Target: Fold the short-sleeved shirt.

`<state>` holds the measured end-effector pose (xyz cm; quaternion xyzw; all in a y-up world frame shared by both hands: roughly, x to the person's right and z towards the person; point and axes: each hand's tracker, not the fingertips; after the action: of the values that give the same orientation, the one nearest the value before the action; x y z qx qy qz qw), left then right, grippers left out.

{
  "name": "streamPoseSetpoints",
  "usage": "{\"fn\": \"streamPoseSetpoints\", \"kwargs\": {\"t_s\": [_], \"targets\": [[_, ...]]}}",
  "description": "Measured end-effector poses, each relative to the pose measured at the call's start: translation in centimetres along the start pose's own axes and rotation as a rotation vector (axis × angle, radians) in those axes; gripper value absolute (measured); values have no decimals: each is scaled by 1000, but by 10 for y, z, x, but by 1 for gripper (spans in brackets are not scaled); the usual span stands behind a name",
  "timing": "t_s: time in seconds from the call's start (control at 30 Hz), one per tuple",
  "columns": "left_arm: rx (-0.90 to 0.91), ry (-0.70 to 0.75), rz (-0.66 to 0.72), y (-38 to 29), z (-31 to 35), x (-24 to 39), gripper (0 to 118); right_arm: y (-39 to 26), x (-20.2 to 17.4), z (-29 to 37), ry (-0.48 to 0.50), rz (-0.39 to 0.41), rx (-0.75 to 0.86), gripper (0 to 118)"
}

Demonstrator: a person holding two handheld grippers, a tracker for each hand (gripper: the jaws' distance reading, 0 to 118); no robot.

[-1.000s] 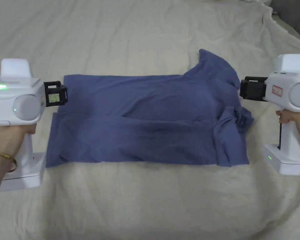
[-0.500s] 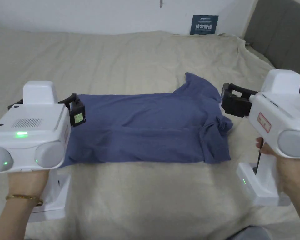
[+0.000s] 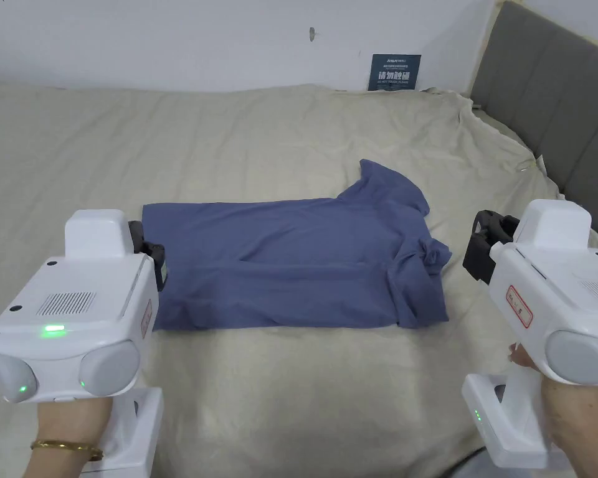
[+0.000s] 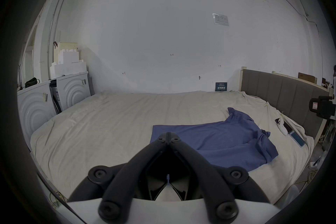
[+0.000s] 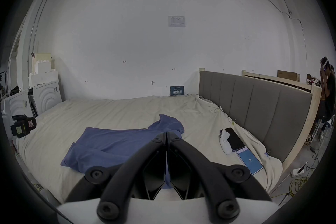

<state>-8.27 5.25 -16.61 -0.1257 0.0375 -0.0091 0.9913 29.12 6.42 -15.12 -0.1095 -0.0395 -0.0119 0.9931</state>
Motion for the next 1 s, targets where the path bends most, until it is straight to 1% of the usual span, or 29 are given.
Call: {"fn": "streamPoseSetpoints", "kwargs": {"t_s": [0.13, 0.3, 0.33, 0.37, 0.4, 0.47, 0.5, 0.53, 0.57, 0.6, 0.63, 0.67, 0.73, 0.8, 0.83, 0.87, 0.93, 1.0], "targets": [[-14, -11, 13, -2, -1, 1, 0, 4, -1, -2, 15, 1, -6, 0], [-29, -12, 20, -3, -6, -2, 0, 13, 0, -20, 20, 6, -35, 0], [-30, -13, 24, -2, -6, -1, 0, 16, 0, -28, 17, 18, -52, 0], [-32, -13, 30, -2, -7, -2, 0, 19, 0, -39, 7, 39, -104, 0], [-34, -15, 36, -2, -8, -2, 0, 21, 1, -48, -3, 32, -114, 0], [-41, -17, 40, -4, -15, -5, 0, 25, 3, -74, 8, 66, -228, 0], [-45, -18, 37, -4, -17, -5, 0, 25, 3, -85, 23, 75, -256, 1], [-49, -18, 33, -4, -19, -6, 0, 24, 3, -96, 31, 74, -305, 7], [-54, -17, 30, -4, -22, -6, 0, 22, 3, -107, 28, 69, -360, 25], [-61, -16, 29, -6, -25, -6, 0, 20, 4, -117, 40, 49, -403, 61], [-72, -17, 31, -7, -27, -7, 0, 17, 6, -129, 50, 29, -457, 85], [-82, -18, 36, -7, -30, -8, 0, 12, 9, -137, 45, 19, -499, 85], [-90, -16, 36, -9, -30, -5, 0, 3, 13, -153, 19, -1, -569, 100], [-105, -12, 30, -11, -34, -4, 0, -9, 19, -168, 29, -9, -646, 100], [-115, -16, 29, -13, -37, -4, 0, -16, 23, -176, 33, -27, -686, 100], [-125, -17, 32, -13, -37, -2, 0, -25, 27, -183, 18, -48, -722, 101], [-139, -21, 46, -15, -41, -2, 0, -43, 33, -193, -18, -59, -800, 100], [-152, -16, 47, -17, -45, -1, 0, -58, 37, -199, -45, -32, -846, 100]]}}
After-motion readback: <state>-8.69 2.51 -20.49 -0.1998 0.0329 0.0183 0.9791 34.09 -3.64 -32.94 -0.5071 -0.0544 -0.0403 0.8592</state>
